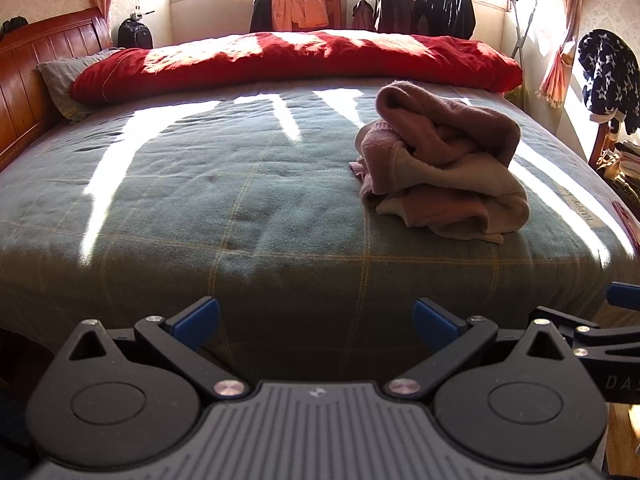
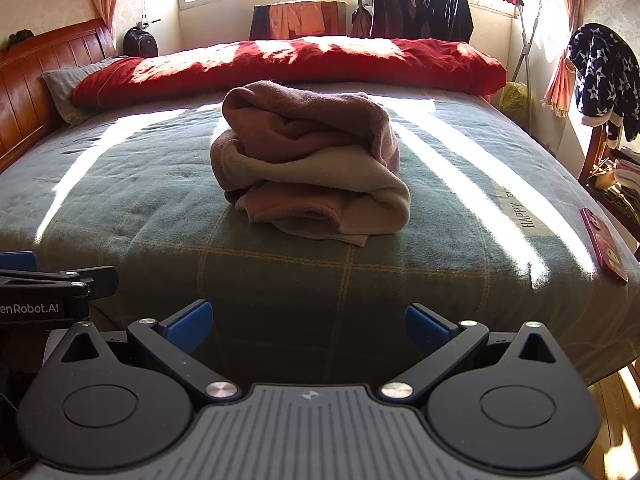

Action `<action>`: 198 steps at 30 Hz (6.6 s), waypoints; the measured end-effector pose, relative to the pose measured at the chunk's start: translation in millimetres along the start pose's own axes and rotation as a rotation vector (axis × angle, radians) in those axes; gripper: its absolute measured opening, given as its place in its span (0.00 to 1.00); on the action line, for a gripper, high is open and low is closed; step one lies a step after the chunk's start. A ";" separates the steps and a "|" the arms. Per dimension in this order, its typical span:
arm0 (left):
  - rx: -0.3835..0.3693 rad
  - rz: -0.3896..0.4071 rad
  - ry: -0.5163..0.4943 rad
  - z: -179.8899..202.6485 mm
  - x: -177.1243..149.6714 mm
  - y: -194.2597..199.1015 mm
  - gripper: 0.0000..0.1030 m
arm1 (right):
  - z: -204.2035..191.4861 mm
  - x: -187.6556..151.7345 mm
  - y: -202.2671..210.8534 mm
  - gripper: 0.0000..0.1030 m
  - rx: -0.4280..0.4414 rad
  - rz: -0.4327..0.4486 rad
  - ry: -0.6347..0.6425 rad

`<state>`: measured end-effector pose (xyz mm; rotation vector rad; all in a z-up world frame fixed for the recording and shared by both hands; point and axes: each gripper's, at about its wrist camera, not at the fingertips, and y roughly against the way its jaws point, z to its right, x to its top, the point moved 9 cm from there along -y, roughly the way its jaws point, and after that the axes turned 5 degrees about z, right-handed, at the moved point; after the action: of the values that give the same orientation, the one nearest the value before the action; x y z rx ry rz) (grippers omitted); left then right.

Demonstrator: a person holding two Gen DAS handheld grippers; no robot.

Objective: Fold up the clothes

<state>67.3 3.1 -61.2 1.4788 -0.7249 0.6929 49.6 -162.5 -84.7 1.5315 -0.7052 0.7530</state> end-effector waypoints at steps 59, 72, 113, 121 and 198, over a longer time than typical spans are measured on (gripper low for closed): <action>-0.039 -0.022 0.007 2.2 -3.6 -6.4 1.00 | -1.9 -4.2 -4.0 1.00 0.012 -0.016 -0.011; -0.038 -0.024 0.007 3.1 -4.2 -7.0 1.00 | -1.8 -5.0 -3.7 1.00 0.020 -0.015 -0.016; -0.083 -0.070 -0.041 16.1 34.7 -70.0 1.00 | 27.7 38.6 -67.3 1.00 0.120 -0.012 -0.007; -0.174 -0.055 -0.090 28.8 53.8 -81.7 0.99 | 38.1 58.5 -83.9 1.00 0.121 0.018 0.032; -0.579 0.146 -0.255 63.0 107.0 -129.3 0.72 | 128.7 111.2 -101.7 0.42 0.023 0.010 0.272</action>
<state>234.7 -61.1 -58.9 0.9919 -1.1303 0.3557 205.6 -283.1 -64.8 1.4121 -0.5027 0.9578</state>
